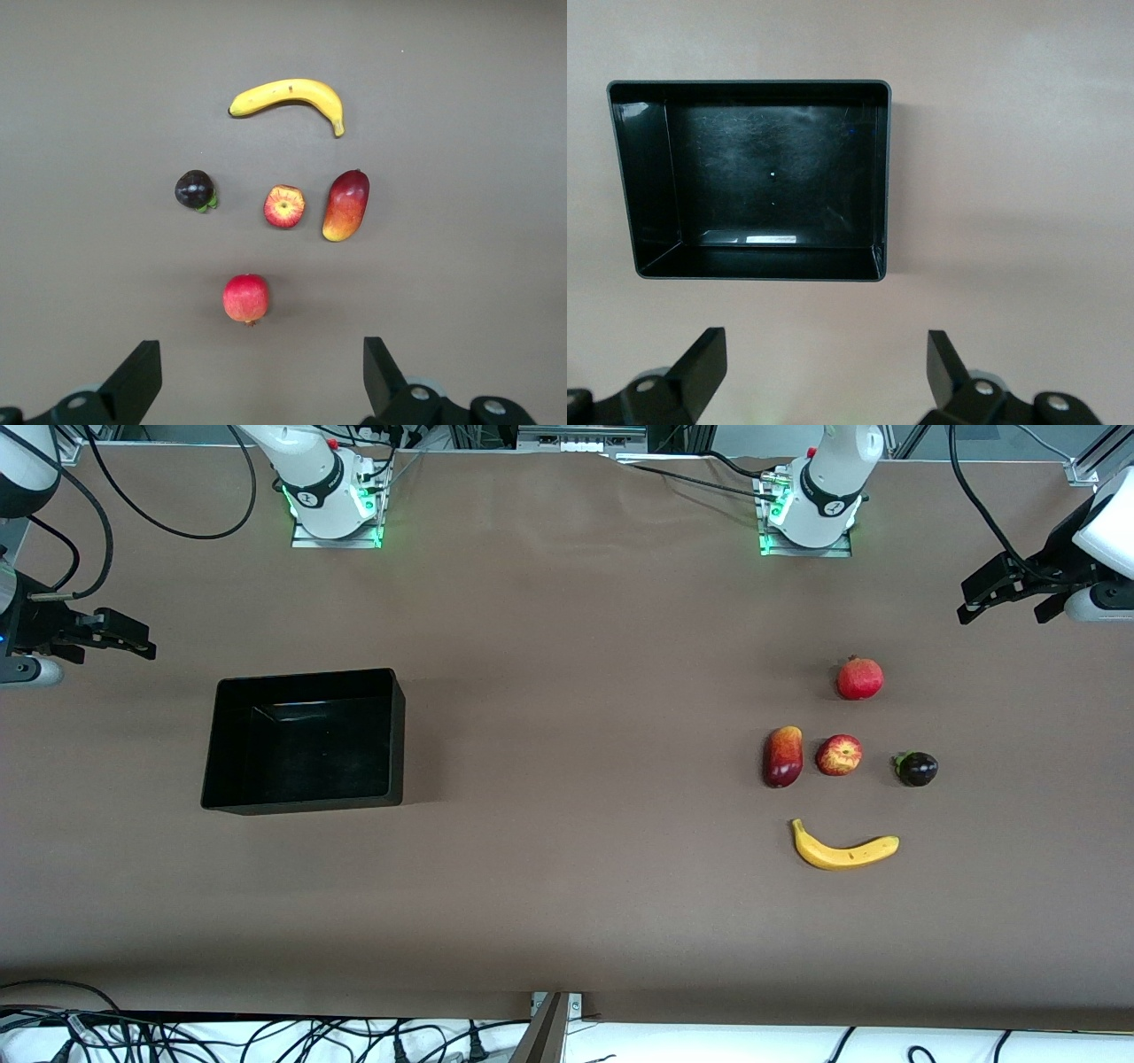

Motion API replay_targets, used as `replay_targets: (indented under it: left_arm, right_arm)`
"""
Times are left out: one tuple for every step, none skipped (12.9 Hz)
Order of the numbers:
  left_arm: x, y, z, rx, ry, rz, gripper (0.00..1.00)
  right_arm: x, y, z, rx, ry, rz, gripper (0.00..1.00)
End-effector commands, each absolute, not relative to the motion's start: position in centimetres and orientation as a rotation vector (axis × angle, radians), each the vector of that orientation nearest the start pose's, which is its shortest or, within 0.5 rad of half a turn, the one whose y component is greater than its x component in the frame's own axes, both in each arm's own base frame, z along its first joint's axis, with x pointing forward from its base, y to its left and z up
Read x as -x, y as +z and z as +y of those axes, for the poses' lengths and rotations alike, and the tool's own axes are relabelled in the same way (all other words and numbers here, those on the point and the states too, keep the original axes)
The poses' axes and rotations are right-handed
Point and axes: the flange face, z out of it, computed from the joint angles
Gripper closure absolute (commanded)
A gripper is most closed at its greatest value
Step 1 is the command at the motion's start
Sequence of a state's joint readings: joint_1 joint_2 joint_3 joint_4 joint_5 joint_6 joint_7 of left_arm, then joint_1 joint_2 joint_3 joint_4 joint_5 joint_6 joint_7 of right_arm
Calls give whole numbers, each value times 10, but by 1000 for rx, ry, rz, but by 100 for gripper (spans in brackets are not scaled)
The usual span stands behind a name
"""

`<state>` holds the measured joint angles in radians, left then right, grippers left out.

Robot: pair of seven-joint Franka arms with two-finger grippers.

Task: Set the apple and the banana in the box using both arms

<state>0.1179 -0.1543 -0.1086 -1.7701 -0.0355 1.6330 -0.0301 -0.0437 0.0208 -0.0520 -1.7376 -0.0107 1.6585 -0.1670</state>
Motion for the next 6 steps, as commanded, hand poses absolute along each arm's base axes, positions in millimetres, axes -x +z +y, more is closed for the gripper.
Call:
replay_targets:
  left_arm:
    - [-513, 624, -4, 3137, -47, -72, 0]
    - [-514, 623, -4, 3137, -44, -72, 0]
    - [-514, 623, -4, 3137, -44, -72, 0]
    - [-514, 623, -3, 3137, -44, -75, 0]
    - [-513, 623, -3, 3137, -42, -75, 0]
    - [-513, 623, -3, 3137, -42, -75, 0]
  right_arm:
    - [-556, 541, -51, 3149, 200, -100, 0]
    - [-557, 542, -51, 3148, 200, -119, 0]
    - [-558, 543, -52, 3150, 191, -112, 0]
    - [-558, 544, -52, 3150, 184, -117, 0]
    - [-557, 544, -52, 3149, 190, -104, 0]
    - [-558, 544, -52, 3146, 187, -96, 0]
